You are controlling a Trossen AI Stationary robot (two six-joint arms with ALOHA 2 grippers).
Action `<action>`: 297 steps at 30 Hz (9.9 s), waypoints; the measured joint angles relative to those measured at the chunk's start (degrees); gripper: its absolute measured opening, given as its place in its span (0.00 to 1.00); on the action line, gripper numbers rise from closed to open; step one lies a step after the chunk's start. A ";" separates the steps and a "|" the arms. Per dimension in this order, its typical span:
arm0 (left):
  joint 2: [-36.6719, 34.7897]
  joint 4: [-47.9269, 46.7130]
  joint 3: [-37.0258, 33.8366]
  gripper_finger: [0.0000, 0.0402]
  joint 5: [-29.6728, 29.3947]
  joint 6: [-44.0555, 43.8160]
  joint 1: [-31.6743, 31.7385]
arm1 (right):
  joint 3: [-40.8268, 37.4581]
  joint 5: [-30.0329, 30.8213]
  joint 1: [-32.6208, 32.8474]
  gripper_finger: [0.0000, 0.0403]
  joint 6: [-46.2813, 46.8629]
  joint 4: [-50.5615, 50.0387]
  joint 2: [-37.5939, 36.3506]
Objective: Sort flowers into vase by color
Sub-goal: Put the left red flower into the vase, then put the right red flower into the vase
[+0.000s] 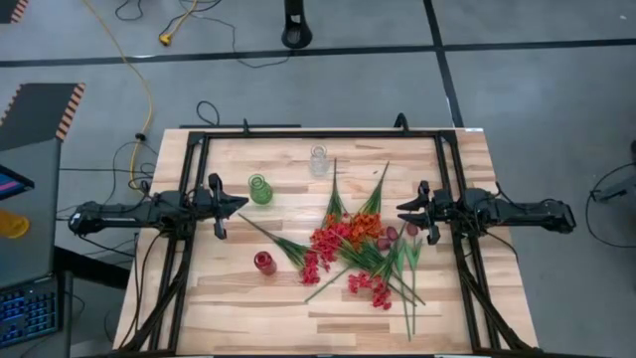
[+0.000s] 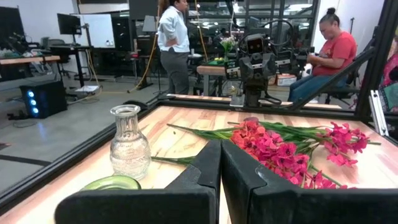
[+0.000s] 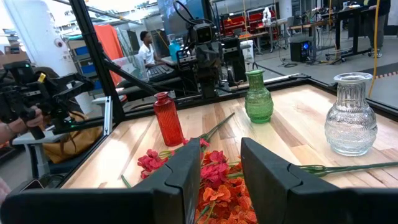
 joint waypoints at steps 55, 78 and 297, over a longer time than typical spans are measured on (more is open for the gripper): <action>54.18 -31.49 35.31 0.51 11.08 7.44 -0.04 | 0.00 0.21 -0.01 0.35 0.01 0.37 0.02; 72.68 -29.89 35.31 0.51 12.20 17.65 -0.04 | 0.00 0.23 0.01 0.35 0.02 0.33 0.02; 98.48 64.07 51.66 0.39 -31.28 36.55 5.00 | 2.14 0.13 0.01 0.35 2.05 0.50 0.00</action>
